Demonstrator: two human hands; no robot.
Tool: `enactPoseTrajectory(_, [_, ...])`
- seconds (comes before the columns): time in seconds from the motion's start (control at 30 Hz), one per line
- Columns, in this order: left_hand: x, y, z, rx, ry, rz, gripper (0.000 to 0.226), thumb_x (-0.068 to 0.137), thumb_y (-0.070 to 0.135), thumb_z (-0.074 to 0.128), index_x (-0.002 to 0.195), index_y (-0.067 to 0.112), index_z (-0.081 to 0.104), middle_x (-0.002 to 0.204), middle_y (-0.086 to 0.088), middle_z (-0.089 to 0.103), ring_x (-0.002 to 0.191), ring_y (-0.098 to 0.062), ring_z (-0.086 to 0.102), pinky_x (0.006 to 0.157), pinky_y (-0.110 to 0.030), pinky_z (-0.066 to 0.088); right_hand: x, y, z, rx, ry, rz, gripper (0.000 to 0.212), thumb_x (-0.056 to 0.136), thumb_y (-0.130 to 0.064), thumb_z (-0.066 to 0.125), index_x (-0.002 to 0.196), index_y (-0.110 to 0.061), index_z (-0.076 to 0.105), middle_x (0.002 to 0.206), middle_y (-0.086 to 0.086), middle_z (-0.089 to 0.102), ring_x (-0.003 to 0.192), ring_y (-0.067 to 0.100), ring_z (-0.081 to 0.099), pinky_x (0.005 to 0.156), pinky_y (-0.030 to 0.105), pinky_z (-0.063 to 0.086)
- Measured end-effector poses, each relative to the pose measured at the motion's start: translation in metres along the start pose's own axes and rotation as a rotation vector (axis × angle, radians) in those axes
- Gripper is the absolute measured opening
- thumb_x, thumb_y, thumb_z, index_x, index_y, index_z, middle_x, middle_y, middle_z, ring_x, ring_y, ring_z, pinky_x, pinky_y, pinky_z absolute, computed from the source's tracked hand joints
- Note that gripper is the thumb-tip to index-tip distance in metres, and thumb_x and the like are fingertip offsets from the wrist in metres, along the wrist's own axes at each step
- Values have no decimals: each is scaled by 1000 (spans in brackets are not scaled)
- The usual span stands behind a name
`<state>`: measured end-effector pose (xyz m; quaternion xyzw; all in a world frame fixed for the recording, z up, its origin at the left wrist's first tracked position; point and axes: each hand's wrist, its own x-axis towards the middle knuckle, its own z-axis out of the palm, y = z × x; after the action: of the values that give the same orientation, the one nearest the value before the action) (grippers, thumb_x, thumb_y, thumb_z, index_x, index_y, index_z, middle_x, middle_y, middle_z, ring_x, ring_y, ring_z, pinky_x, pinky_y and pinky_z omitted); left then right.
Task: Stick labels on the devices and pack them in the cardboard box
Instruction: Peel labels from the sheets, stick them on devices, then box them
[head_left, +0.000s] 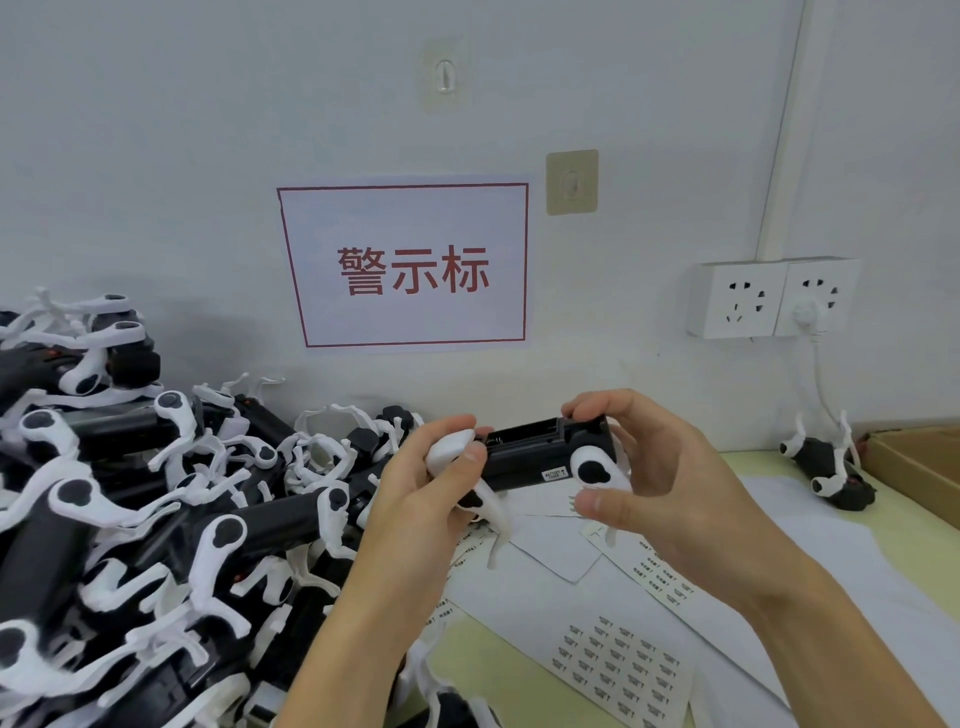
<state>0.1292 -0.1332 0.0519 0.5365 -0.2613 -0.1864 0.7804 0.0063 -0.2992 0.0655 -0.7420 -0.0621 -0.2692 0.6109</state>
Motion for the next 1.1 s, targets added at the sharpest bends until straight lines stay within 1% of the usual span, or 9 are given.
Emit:
enactPoseTrajectory(0.13, [2,3,-3,-26,-38,29,35,77,21,72,112,24,69,97,-16,70,94,-35,68,83,-44,51,0,-9,3,-41,-41,-18,51,73,-13,81,118,-25,60,113,1,69,109,22,65,89,21,49])
enactPoseTrajectory(0.3, [2,3,-2,-63,54,39,31,83,37,59,106,20,70,81,-22,60,89,-37,62,98,-60,46,-2,-20,11,-124,0,7,46,76,-31,80,118,-36,64,110,-2,73,94,15,70,75,20,53])
enactPoseTrajectory(0.43, [0,7,-4,-214,10,-18,40,89,42,56,116,13,63,93,-17,58,73,-31,63,67,-38,57,2,-19,18,-184,115,41,36,79,-52,78,111,-42,66,114,-12,68,92,15,72,79,32,59])
enactPoseTrajectory(0.57, [-1,12,-11,-185,-29,15,45,80,32,69,118,11,57,90,-14,67,68,-25,68,57,-29,57,4,-16,18,-128,161,100,30,80,-56,68,102,-36,66,102,-12,70,86,9,73,73,17,54])
enactPoseTrajectory(0.63, [-2,11,-10,-104,-23,43,45,75,36,66,112,11,60,86,-10,70,69,-25,68,61,-31,58,3,-14,13,-153,135,150,26,81,-52,63,100,-36,64,103,-12,68,87,12,72,75,25,54])
enactPoseTrajectory(0.7, [-2,8,-5,-50,-17,65,45,71,38,66,110,14,63,86,-10,69,72,-25,66,64,-32,58,0,-12,6,-191,88,195,24,82,-49,58,102,-37,61,105,-14,66,93,19,71,86,45,57])
enactPoseTrajectory(0.77, [-2,6,1,-7,-16,90,44,69,40,68,108,18,65,88,-10,68,77,-27,62,65,-32,54,-2,-14,-1,-195,63,227,25,82,-44,55,106,-40,62,110,-13,65,97,18,70,97,54,51])
enactPoseTrajectory(0.97, [-11,3,11,92,-47,157,38,72,38,67,109,28,70,100,-9,74,85,-24,72,64,-23,58,-14,-20,-17,-322,-54,311,34,92,-51,52,115,-35,71,99,-11,73,101,8,67,102,48,49])
enactPoseTrajectory(1.1, [-19,4,28,114,-124,157,30,80,21,60,107,27,73,99,-14,74,81,-25,72,65,-24,59,-24,-29,-41,-340,-173,404,38,88,-58,57,115,-36,70,101,-20,72,94,0,66,94,31,55])
